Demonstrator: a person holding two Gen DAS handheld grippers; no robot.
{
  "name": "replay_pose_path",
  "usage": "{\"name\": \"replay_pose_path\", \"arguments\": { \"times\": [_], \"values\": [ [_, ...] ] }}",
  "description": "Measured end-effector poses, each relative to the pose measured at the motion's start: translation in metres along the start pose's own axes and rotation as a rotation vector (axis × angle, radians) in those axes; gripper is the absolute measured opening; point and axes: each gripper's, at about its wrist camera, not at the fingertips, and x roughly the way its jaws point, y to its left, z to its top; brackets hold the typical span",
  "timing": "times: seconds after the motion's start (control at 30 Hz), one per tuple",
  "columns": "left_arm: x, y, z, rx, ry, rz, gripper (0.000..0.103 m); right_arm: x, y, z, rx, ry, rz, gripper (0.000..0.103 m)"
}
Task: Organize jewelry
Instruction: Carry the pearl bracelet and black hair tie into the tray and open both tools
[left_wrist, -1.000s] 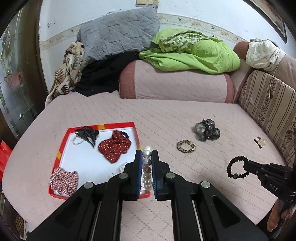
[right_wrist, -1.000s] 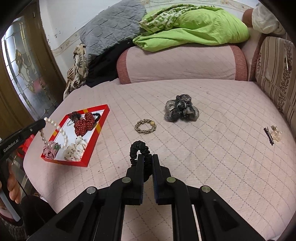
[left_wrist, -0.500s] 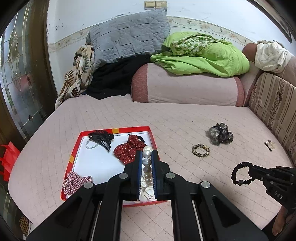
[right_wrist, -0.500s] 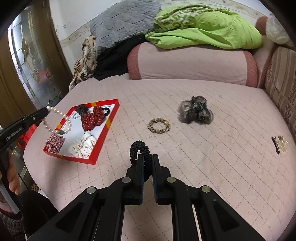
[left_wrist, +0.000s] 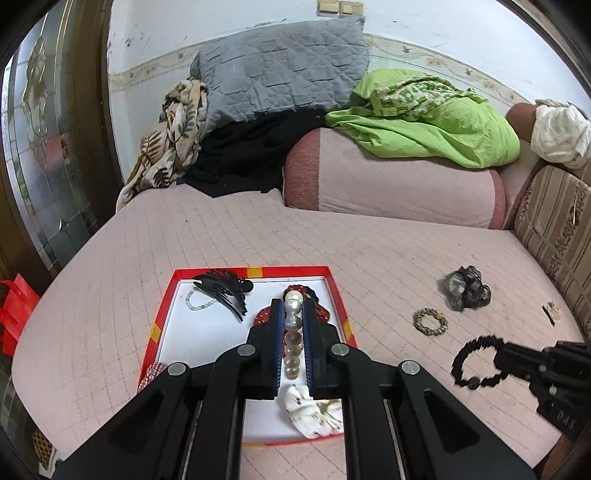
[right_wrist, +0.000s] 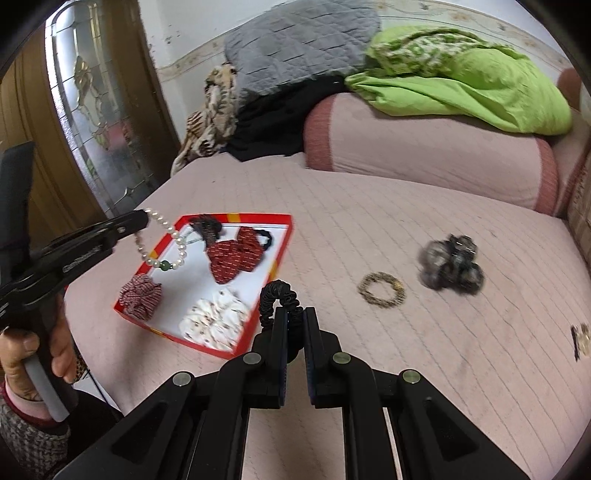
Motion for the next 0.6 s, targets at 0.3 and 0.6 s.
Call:
{"name": "replay_pose_path", "arguments": {
  "times": [0.3, 0.6],
  "values": [
    [0.033, 0.036, 0.008, -0.044, 0.023, 0.012, 0.009, 0.038, 0.044, 0.020, -0.085, 0.030, 0.034, 0.009],
    [0.061, 0.070, 0.005, -0.098, 0.081, -0.027, 0.009, 0.075, 0.072, 0.034, -0.048, 0.098, 0.120, 0.009]
  ]
}}
